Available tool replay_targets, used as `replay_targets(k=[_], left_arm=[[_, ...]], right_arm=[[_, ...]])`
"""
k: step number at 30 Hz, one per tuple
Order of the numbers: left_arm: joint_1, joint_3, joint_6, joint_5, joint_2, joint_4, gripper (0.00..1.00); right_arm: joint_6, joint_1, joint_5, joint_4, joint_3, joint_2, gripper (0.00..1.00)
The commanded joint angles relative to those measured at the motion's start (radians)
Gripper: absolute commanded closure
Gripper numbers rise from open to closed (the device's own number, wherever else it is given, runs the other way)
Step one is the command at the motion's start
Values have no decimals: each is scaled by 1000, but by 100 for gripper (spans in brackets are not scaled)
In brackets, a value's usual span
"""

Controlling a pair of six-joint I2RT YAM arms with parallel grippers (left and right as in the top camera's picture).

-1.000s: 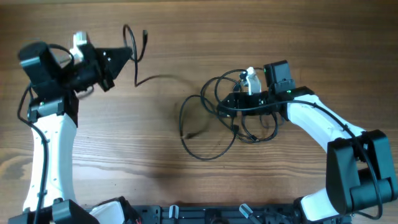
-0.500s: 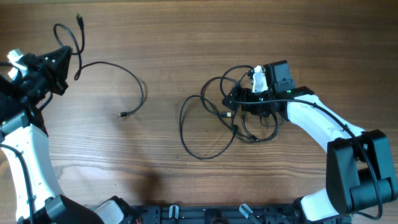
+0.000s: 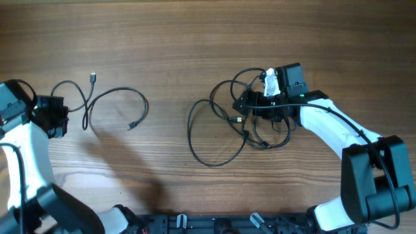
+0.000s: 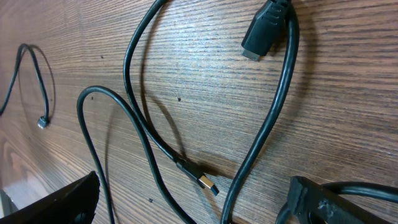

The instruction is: Untangle cables

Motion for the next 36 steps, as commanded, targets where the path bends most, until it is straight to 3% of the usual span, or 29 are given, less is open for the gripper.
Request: replay_targets(k=[1, 2, 3, 4, 7, 8, 14, 16, 17, 18, 19, 22, 24, 27, 28, 30, 32, 35, 36], left_arm=[[-43, 4, 68, -59, 95, 44, 91], [-58, 4, 110, -56, 122, 87, 78], [-67, 5, 157, -48, 135, 124, 54], [-71, 5, 179, -48, 136, 142, 36], [-69, 33, 179, -45, 120, 144, 4], [-69, 47, 179, -45, 114, 134, 0], [-69, 184, 174, -45, 31, -41, 3], [-70, 188, 175, -26, -2, -54, 48], [-70, 188, 175, -26, -13, -65, 77], [-70, 188, 175, -26, -19, -80, 91], [-70, 188, 175, -26, -18, -92, 96], [-94, 184, 176, -31, 3, -165, 89], [-116, 172, 184, -37, 23, -195, 85], [-115, 169, 208, -33, 31, -253, 93], [-115, 169, 229, -28, 32, -269, 96], [-124, 169, 285, 41, 34, -295, 96], [-146, 169, 333, 69, 38, -304, 82], [-238, 159, 362, -6, 55, -325, 37], [-269, 151, 362, -22, 60, -321, 36]], right_arm=[[6, -2, 18, 6, 11, 8, 0], [6, -2, 18, 6, 11, 8, 0], [6, -2, 18, 6, 11, 8, 0], [6, -2, 18, 6, 11, 8, 0], [6, -2, 18, 6, 11, 8, 0], [6, -2, 18, 6, 11, 8, 0], [10, -2, 18, 7, 11, 8, 0], [10, -2, 18, 7, 11, 8, 1], [10, -2, 18, 7, 11, 8, 0], [10, -2, 18, 6, 11, 9, 0], [10, -2, 17, 6, 11, 8, 0], [14, -2, 17, 7, 11, 8, 0], [147, -4, -50, 46, 11, 8, 0], [87, 5, -295, 182, 21, 8, 23], [96, 16, -292, 171, 39, 5, 23], [97, 56, -205, 141, 77, 5, 1], [124, 100, -97, 156, 79, 6, 0], [132, 151, -43, 169, 79, 6, 0], [130, 167, -41, 175, 79, 6, 1]])
